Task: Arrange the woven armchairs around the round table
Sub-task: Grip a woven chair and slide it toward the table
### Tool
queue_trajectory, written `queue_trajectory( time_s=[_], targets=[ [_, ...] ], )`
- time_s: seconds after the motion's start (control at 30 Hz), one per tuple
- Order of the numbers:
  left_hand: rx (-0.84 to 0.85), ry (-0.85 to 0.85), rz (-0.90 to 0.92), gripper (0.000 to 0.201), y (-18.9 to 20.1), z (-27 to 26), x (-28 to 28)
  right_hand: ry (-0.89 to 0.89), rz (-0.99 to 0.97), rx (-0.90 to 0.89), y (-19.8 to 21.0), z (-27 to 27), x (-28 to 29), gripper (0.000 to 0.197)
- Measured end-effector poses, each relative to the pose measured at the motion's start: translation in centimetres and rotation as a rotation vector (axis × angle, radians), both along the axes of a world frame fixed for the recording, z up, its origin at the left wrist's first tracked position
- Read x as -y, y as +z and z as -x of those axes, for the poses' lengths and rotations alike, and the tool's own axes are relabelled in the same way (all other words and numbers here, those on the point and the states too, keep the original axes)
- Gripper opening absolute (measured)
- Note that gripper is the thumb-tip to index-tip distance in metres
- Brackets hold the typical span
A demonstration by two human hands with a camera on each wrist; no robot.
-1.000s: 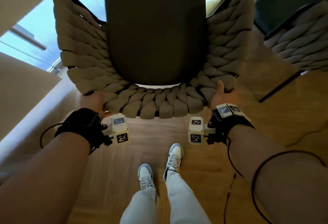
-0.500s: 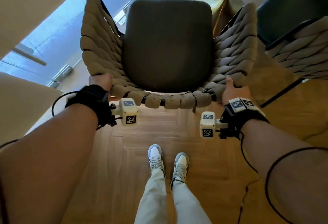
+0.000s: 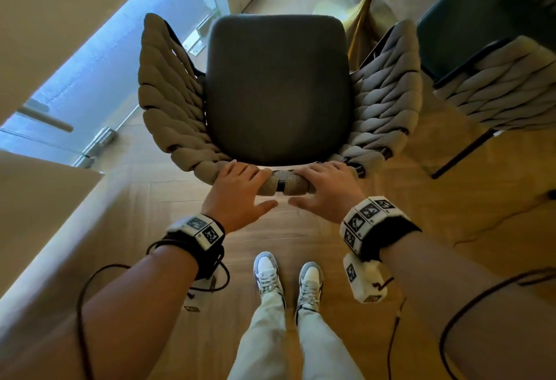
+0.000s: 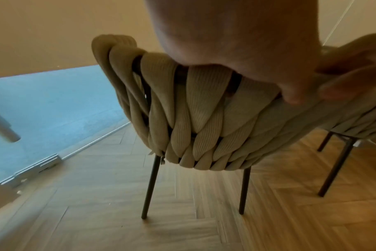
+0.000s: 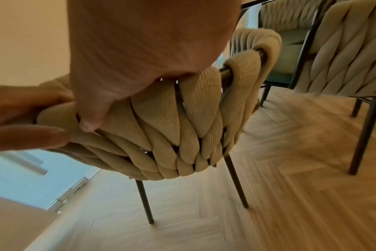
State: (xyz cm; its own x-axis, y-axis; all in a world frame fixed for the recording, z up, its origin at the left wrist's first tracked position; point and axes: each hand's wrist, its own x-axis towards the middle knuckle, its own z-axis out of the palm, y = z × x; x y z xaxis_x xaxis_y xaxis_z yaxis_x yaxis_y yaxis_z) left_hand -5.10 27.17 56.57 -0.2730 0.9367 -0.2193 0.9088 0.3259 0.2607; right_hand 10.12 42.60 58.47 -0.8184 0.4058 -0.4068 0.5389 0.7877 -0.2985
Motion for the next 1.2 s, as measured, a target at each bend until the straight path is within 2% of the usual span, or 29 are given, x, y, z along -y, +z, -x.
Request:
queue_trajectory(
  time_s=[0.23, 0.7, 0.83, 1.03, 1.13, 1.2],
  targets=[
    [-0.074, -0.068, -0.084, 0.047, -1.0, 1.4, 0.1, -0.017, -0.083, 0.012, 0.0, 0.8, 0.4, 0.058],
    [-0.033, -0.127, 0.050, 0.052, -1.1, 9.7, -6.7, -0.137, -0.019, -0.039, -0.4, 7.5, -4.2, 0.048],
    [-0.042, -0.179, 0.028, 0.048, -1.3, 12.9, -9.7, -0.165, -0.016, -0.061, -0.6, 10.0, -6.4, 0.046],
    [-0.055, -0.277, 0.167, 0.053, -1.0, 18.4, -12.8, -0.185, 0.017, -0.039, -0.3, 14.1, -8.1, 0.047],
    [0.036, -0.203, 0.272, 0.061, -0.7, 19.3, -13.0, -0.241, 0.152, -0.092, 0.4, 14.8, -8.7, 0.046],
    [0.263, -0.024, 0.277, 0.061, -0.5, 19.5, -13.9, -0.420, 0.263, -0.223, 0.6, 14.1, -10.4, 0.042]
  ],
)
